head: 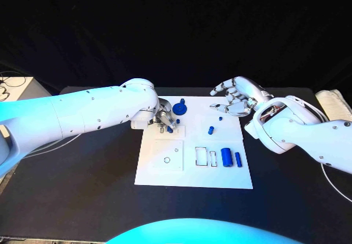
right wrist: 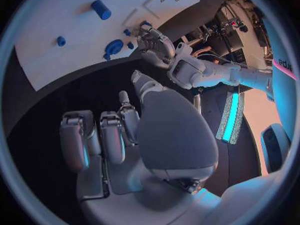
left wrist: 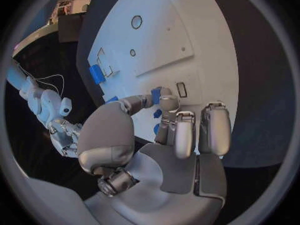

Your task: Assemble the parts on the task board

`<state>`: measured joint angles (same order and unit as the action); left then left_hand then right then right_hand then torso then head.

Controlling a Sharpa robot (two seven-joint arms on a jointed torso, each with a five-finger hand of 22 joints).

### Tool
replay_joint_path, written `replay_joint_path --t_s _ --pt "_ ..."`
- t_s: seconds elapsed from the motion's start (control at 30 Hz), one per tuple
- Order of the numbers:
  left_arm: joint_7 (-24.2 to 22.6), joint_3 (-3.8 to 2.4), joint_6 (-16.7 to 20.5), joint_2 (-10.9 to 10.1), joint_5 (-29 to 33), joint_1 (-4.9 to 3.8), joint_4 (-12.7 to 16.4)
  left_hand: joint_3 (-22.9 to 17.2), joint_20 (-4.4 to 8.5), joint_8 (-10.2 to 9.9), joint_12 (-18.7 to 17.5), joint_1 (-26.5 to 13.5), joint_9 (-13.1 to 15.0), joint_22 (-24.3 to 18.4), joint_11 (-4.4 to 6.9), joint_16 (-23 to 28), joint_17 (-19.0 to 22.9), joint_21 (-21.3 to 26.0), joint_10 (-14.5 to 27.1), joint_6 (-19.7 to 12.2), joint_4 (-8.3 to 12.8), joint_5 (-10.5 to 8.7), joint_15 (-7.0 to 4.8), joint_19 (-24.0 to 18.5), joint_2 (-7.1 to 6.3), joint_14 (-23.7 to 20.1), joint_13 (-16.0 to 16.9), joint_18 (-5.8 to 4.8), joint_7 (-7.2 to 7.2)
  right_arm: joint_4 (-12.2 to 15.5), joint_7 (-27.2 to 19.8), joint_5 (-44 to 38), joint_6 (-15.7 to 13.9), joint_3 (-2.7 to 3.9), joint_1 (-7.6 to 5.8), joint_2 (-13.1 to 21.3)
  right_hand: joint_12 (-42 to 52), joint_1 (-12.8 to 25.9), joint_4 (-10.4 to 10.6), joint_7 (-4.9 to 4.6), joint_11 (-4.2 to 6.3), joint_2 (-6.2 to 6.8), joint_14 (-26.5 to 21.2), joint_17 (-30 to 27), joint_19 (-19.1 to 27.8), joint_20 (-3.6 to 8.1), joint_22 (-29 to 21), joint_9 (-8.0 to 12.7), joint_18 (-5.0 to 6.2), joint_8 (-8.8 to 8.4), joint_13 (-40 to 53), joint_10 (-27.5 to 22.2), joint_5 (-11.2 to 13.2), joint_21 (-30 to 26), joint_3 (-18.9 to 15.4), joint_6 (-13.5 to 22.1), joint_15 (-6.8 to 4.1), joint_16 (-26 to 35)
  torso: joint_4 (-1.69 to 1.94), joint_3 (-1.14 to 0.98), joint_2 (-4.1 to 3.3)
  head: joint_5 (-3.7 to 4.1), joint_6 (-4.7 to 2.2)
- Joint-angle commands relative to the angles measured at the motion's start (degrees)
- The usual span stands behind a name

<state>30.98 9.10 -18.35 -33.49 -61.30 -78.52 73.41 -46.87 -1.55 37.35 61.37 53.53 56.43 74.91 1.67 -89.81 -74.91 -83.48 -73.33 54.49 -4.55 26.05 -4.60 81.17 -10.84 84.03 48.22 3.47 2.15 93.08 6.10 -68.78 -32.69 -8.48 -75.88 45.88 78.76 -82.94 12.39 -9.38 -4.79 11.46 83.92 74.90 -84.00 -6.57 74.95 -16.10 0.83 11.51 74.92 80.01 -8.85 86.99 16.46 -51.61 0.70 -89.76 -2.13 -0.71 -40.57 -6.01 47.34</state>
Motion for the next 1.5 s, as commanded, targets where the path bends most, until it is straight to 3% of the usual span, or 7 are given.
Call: replay_joint_path --t_s 0.03,0.23,0.7,1.13,1.5 --pt "0.23 0.60 -3.45 0.14 0.83 0.85 0.20 -1.86 -0.07 -0.24 0.17 -0.61 0.09 4.38 0.58 -0.19 -15.09 0.36 -0.55 0.36 2.23 -0.19 -0.52 0.00 0.09 5.97 0.07 -0.54 -0.59 0.06 -0.35 -0.27 0.78 0.02 0.01 0.01 -0.37 0.57 -0.06 -0.16 0.13 0.15 5.99 14.79 -4.29 0.13 13.07 0.11 0.00 -0.34 3.30 -0.26 -0.24 -0.23 0.45 -0.12 -0.22 -0.11 0.02 0.01 0.00 -0.02 -0.04" --pt "0.24 0.60 -3.39 0.15 0.57 0.85 0.19 -1.33 -0.06 -0.28 0.18 -0.75 0.10 4.36 0.59 -0.19 -15.09 0.39 -0.54 0.41 1.98 -0.26 -0.54 0.00 0.06 5.97 0.11 -0.54 -0.62 0.08 -0.36 -0.27 0.78 0.02 0.01 0.00 -0.37 0.57 -0.06 -0.16 0.13 0.15 5.99 14.79 -4.29 0.13 13.07 0.11 0.00 -0.34 3.30 -0.26 -0.24 -0.23 0.45 -0.12 -0.22 -0.11 0.04 0.03 -0.02 -0.01 -0.02" --pt "0.23 0.60 -3.15 0.17 -0.01 0.85 0.12 4.25 -0.01 -0.81 0.23 -1.32 0.04 4.24 0.65 -0.19 -15.09 0.63 -0.35 0.91 -0.35 -0.53 -0.60 0.03 0.08 5.97 0.34 -0.52 -0.72 0.14 -0.41 -0.27 0.73 0.02 0.01 0.04 -0.38 0.62 -0.05 -0.16 0.13 0.17 5.99 14.77 -4.27 0.14 13.05 0.13 0.01 -0.35 3.29 -0.28 -0.25 -0.28 0.49 -0.12 -0.22 -0.11 0.00 0.01 -0.03 -0.03 0.13" --pt "0.26 0.60 -3.24 0.22 -0.85 0.86 0.00 5.81 0.00 -1.04 0.18 -1.31 -0.02 4.21 0.63 -0.19 -15.09 0.70 -0.24 1.02 -1.20 -0.58 -0.60 0.03 0.34 5.97 0.33 -0.52 -0.71 0.13 -0.46 -0.26 0.67 0.02 0.01 0.04 -0.53 0.74 -0.02 -0.17 0.13 0.24 5.96 14.64 -4.17 0.14 12.92 0.15 0.06 -0.36 3.14 -0.41 -0.25 -0.48 0.52 -0.10 -0.22 -0.05 0.03 0.00 -0.02 0.00 0.20" --pt "0.30 0.61 -3.67 0.22 -1.12 0.86 -0.19 10.77 -0.08 -1.59 -0.02 -1.57 -0.11 4.00 0.49 -0.19 -15.09 0.97 0.10 1.25 -4.11 -0.71 -0.47 -0.09 0.78 5.97 0.23 -0.47 -0.55 0.07 -0.44 -0.25 0.61 0.02 0.01 0.00 -1.97 0.88 0.02 -0.17 0.13 0.29 5.67 13.57 -3.44 0.14 12.09 0.20 0.41 -0.40 1.72 -1.67 -0.28 -1.87 0.68 -0.03 -0.23 0.41 0.02 0.03 0.00 -0.08 0.24"
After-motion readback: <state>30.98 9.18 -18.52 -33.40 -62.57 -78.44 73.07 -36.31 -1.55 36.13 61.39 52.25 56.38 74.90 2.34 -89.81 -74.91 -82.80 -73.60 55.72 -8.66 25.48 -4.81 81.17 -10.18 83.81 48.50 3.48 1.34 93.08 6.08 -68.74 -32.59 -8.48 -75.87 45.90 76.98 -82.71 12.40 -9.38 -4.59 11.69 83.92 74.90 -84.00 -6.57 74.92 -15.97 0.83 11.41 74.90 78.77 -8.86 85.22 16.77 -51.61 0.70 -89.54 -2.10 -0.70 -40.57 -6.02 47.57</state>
